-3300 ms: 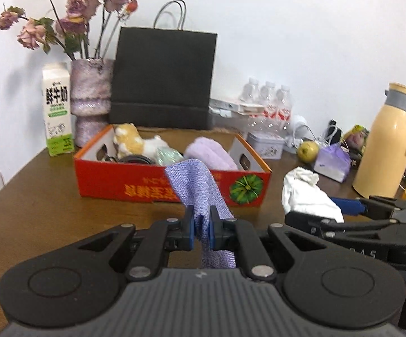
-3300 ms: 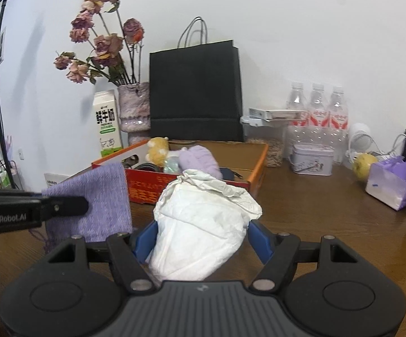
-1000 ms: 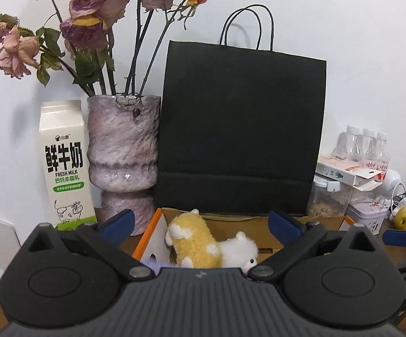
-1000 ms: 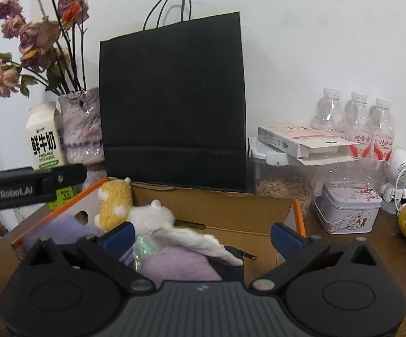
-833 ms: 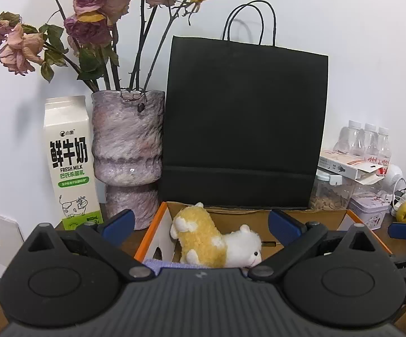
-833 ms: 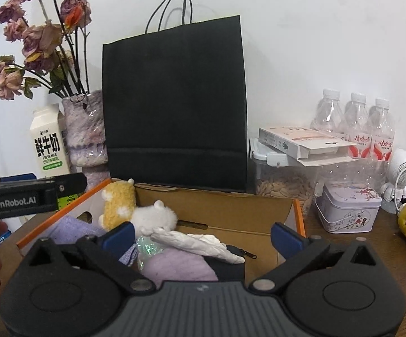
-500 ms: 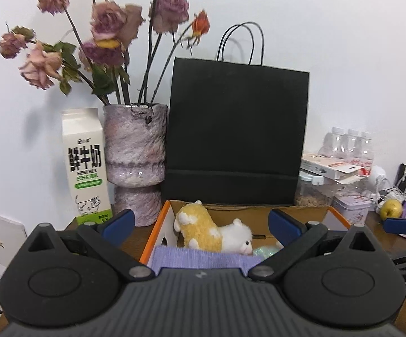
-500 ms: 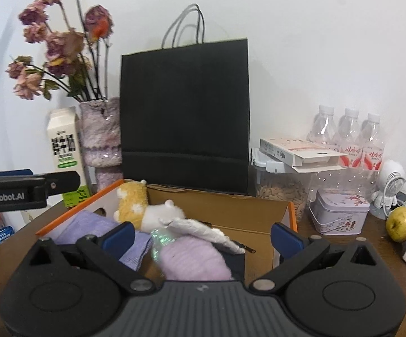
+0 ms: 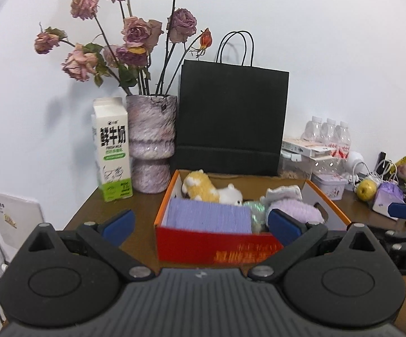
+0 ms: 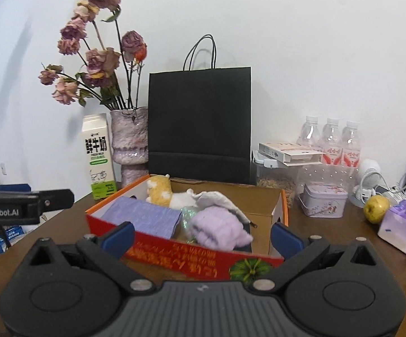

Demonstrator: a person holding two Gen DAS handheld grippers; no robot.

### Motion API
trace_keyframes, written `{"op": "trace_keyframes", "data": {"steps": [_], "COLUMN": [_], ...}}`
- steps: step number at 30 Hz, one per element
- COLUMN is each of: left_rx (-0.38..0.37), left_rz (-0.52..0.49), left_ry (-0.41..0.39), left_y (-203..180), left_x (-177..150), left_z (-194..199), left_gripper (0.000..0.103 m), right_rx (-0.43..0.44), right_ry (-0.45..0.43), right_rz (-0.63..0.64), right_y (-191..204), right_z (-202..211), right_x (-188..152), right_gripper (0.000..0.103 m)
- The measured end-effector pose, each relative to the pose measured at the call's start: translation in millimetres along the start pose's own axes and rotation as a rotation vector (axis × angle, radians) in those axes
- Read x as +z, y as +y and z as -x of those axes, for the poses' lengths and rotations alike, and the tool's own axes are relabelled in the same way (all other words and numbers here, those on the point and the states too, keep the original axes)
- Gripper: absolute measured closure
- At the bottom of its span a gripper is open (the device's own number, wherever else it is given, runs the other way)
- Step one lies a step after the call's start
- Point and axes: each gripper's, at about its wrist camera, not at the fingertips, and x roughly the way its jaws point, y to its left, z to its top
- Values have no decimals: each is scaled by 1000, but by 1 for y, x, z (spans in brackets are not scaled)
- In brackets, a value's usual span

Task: Organize objects

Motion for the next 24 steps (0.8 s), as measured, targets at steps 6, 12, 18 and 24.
{"op": "trace_keyframes", "data": {"steps": [6,12,18,24], "left_rx": [-10,-10,-12,-10], "left_rz": [-9,-28,-42,-31], "left_ry": [32,68,95,87], "left_y": [1,3,1,1], "left_x": [-18,-42,-55,-57], "left_z": [36,62,79,91], "left_gripper": [0,0,0,0], "right_rx": [-1,3,7,7], "right_ry": [5,35,45,41], "right_rz": [-9,-17,-18,-10], "right_y": [8,17,26,30], "right_z": [35,59,76,87], "right_x": [-13,-33,-44,-45], "right_gripper": [0,0,0,0]}}
